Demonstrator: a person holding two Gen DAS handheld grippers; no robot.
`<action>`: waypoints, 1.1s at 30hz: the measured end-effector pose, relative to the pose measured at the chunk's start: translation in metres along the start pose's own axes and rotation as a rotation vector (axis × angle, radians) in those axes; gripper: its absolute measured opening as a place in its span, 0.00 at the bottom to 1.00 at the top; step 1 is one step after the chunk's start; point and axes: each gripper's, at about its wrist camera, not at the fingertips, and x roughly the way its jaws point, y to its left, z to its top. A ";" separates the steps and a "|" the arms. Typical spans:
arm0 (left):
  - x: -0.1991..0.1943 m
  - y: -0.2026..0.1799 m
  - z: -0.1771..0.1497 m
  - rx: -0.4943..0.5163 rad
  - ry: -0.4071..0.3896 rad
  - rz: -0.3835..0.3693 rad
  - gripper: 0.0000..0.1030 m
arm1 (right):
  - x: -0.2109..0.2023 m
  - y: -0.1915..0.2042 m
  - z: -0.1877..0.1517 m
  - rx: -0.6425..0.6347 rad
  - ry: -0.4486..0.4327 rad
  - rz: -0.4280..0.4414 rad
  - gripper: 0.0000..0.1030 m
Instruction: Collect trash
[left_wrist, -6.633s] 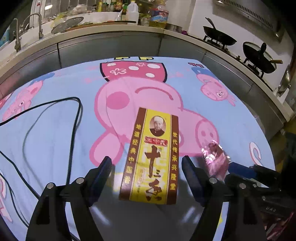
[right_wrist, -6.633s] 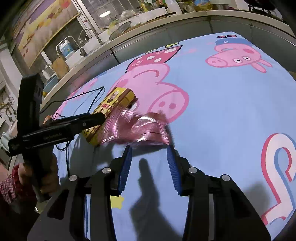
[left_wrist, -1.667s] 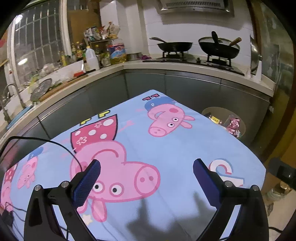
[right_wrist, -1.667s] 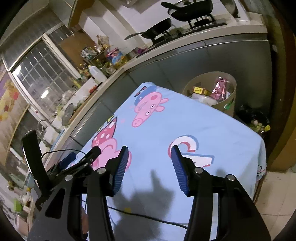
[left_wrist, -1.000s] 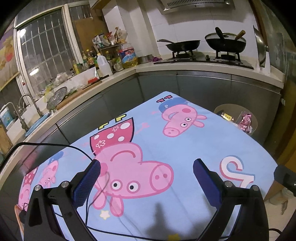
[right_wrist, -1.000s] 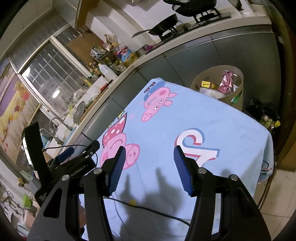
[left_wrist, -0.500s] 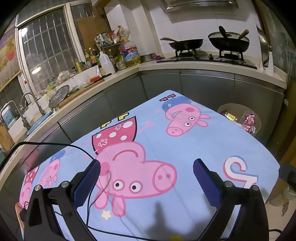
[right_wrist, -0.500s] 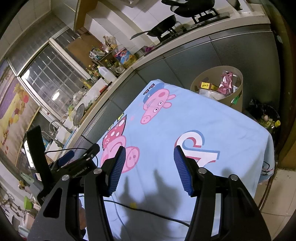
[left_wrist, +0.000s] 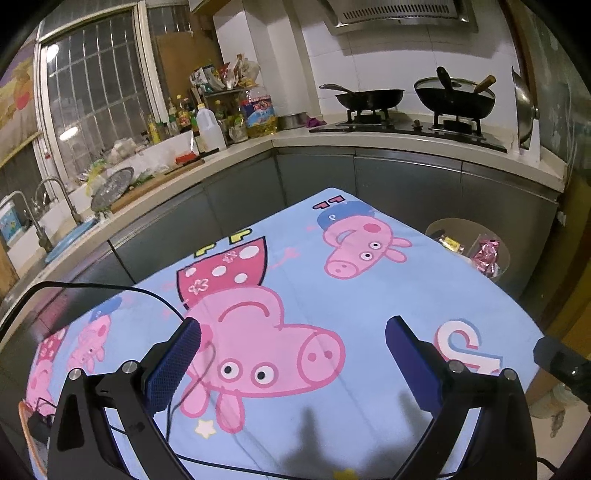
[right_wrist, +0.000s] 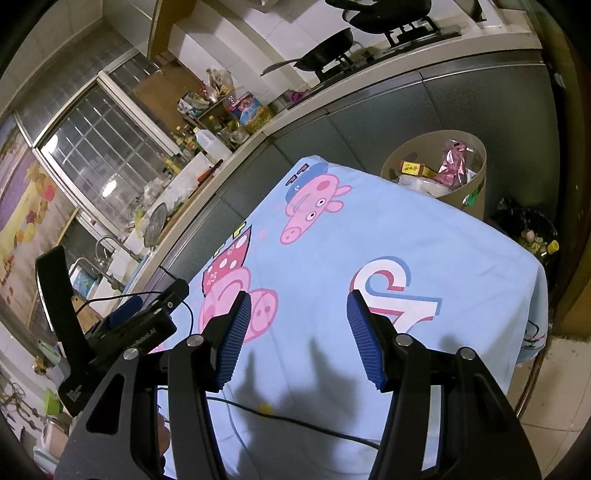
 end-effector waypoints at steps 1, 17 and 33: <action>0.001 0.000 0.000 -0.001 0.004 -0.002 0.97 | 0.000 0.001 -0.001 -0.002 -0.001 -0.001 0.53; 0.003 0.003 -0.005 -0.002 0.020 0.030 0.97 | 0.000 0.003 -0.002 -0.006 -0.008 0.001 0.53; 0.012 0.016 -0.012 -0.037 0.071 0.013 0.97 | -0.001 -0.001 -0.001 0.000 -0.015 -0.006 0.53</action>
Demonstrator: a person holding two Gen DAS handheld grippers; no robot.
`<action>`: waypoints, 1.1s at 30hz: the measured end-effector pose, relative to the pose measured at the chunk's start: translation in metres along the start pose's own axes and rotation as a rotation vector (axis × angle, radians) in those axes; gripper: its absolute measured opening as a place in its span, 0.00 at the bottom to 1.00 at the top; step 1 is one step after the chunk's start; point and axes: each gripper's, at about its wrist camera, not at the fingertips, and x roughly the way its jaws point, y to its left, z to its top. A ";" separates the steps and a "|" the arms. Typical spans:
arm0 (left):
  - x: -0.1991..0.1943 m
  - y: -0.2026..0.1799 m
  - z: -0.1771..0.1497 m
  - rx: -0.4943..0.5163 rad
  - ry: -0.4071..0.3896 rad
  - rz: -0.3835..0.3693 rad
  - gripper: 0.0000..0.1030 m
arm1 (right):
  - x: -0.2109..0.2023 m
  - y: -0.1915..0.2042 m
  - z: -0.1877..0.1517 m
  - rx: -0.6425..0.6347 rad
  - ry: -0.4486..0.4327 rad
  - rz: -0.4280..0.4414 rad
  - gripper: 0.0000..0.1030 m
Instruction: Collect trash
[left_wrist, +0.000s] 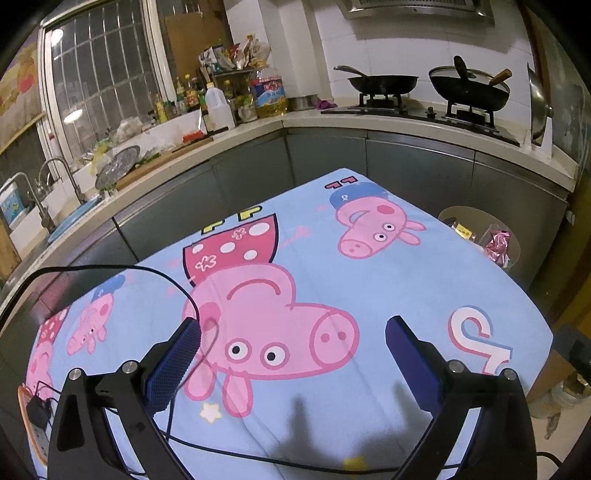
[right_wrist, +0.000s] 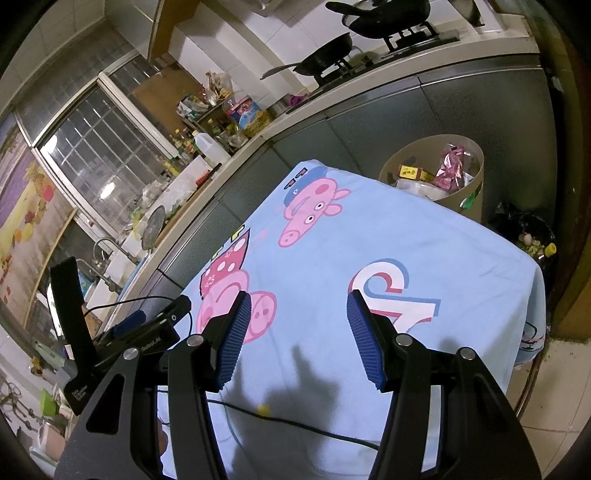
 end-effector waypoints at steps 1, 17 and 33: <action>0.001 0.001 -0.001 -0.004 0.004 -0.003 0.97 | 0.000 0.000 0.000 0.000 0.002 -0.002 0.53; 0.006 0.007 -0.005 -0.012 0.021 -0.017 0.97 | 0.004 0.005 -0.003 -0.010 0.010 -0.009 0.53; 0.007 0.007 -0.008 0.000 0.020 -0.028 0.97 | 0.004 0.008 -0.001 -0.005 -0.002 -0.013 0.53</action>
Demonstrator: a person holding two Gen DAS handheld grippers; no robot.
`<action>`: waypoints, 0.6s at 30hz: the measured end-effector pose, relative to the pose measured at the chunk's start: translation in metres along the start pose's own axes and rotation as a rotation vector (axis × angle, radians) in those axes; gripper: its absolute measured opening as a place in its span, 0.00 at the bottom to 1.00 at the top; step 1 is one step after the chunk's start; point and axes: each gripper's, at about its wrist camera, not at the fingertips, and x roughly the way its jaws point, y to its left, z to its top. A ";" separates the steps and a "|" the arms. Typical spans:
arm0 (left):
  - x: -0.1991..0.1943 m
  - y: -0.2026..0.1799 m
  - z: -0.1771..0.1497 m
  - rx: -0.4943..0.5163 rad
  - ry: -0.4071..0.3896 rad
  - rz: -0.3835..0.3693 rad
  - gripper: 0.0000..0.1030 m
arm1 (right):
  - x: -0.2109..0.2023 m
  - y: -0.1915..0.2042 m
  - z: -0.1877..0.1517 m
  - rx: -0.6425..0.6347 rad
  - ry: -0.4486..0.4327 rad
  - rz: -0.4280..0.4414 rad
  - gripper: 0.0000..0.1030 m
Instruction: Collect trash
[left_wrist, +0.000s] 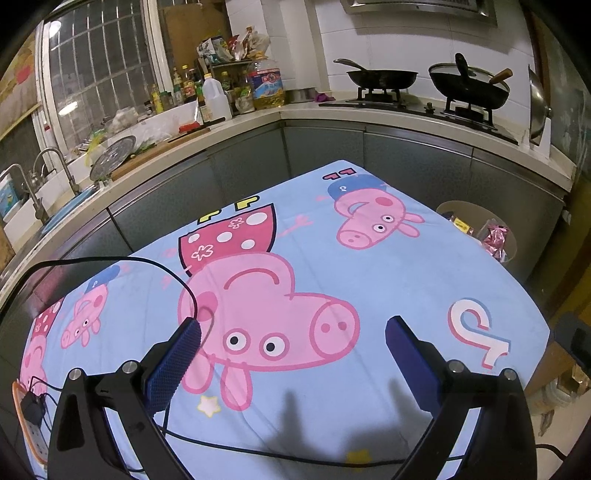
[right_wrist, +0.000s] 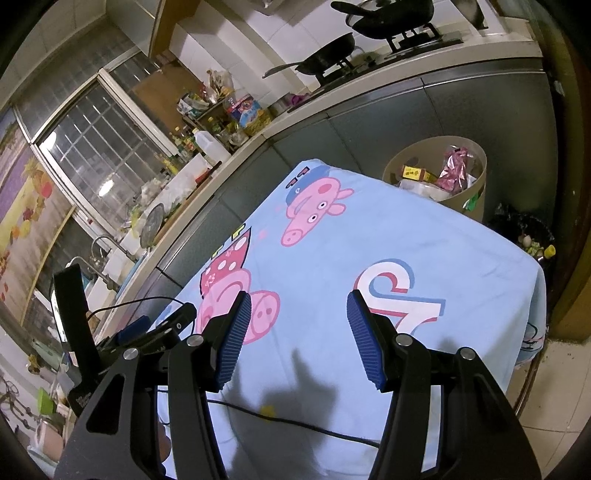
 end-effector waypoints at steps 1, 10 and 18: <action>0.000 -0.001 -0.001 0.003 0.000 -0.001 0.97 | -0.001 0.001 -0.001 0.001 -0.002 -0.001 0.53; -0.004 -0.009 -0.001 0.033 -0.001 -0.010 0.97 | -0.004 -0.002 -0.002 0.016 -0.010 -0.002 0.53; -0.004 -0.011 -0.001 0.043 0.006 -0.016 0.97 | -0.006 -0.005 -0.003 0.028 -0.015 -0.003 0.53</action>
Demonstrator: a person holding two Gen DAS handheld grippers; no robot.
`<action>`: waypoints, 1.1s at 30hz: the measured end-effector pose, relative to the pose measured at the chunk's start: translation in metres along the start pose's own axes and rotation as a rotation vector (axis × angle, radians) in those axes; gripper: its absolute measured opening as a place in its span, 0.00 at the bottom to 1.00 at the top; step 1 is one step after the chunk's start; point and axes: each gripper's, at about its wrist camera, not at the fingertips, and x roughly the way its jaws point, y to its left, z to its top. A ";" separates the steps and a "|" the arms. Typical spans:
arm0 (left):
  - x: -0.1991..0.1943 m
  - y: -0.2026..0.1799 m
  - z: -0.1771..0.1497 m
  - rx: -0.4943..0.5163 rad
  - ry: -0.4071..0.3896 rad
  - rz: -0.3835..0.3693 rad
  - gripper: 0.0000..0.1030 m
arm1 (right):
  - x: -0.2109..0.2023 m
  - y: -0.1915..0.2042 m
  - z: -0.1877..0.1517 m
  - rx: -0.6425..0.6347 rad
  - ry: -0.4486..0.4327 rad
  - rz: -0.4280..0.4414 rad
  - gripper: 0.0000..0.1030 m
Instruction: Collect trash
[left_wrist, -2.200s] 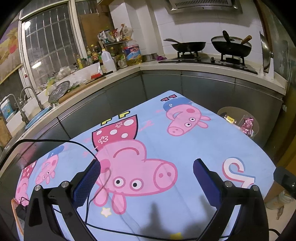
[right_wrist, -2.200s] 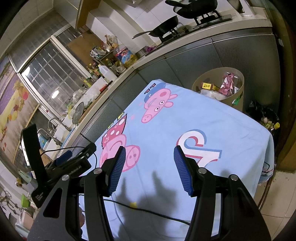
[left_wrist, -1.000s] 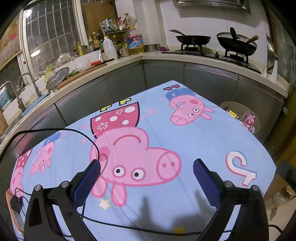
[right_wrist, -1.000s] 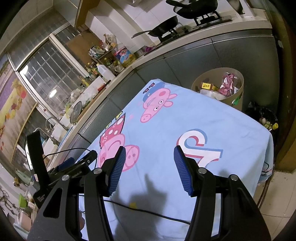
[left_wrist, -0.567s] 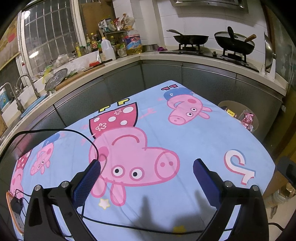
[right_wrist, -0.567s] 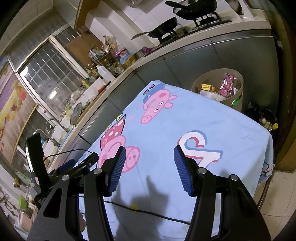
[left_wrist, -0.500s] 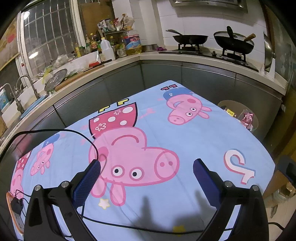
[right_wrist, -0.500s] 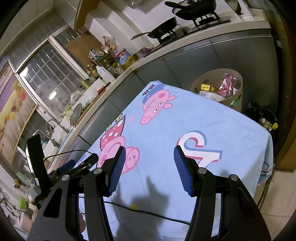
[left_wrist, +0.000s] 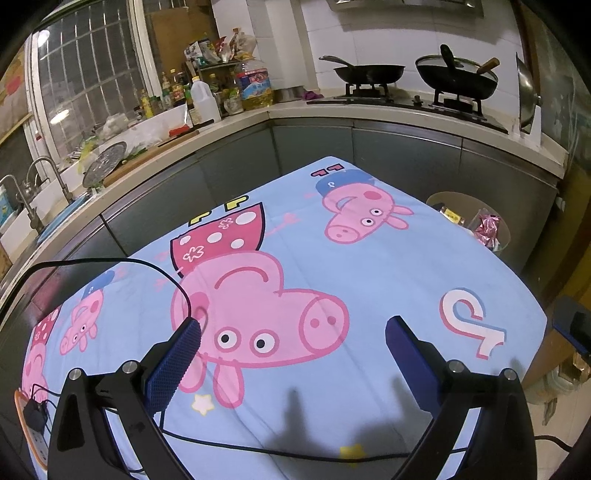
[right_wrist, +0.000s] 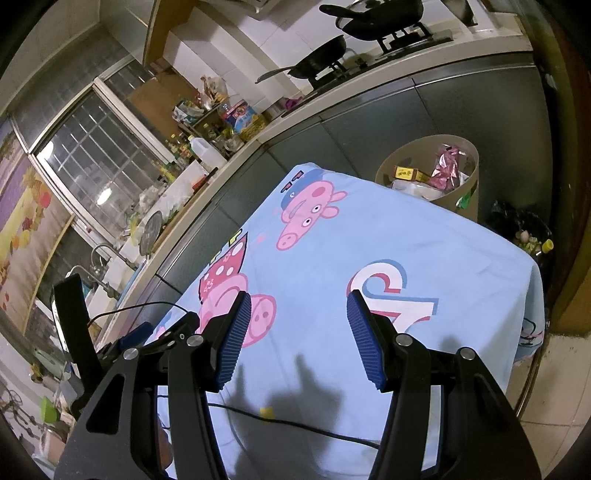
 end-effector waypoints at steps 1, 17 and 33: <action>0.000 0.000 0.000 0.000 0.000 0.000 0.97 | 0.000 0.000 0.000 0.000 0.000 0.000 0.53; 0.005 0.003 -0.004 0.004 0.015 0.013 0.97 | 0.001 -0.002 -0.003 0.005 0.000 -0.003 0.53; 0.011 0.005 -0.008 0.008 0.031 0.024 0.97 | 0.001 -0.004 -0.002 0.008 0.002 -0.002 0.53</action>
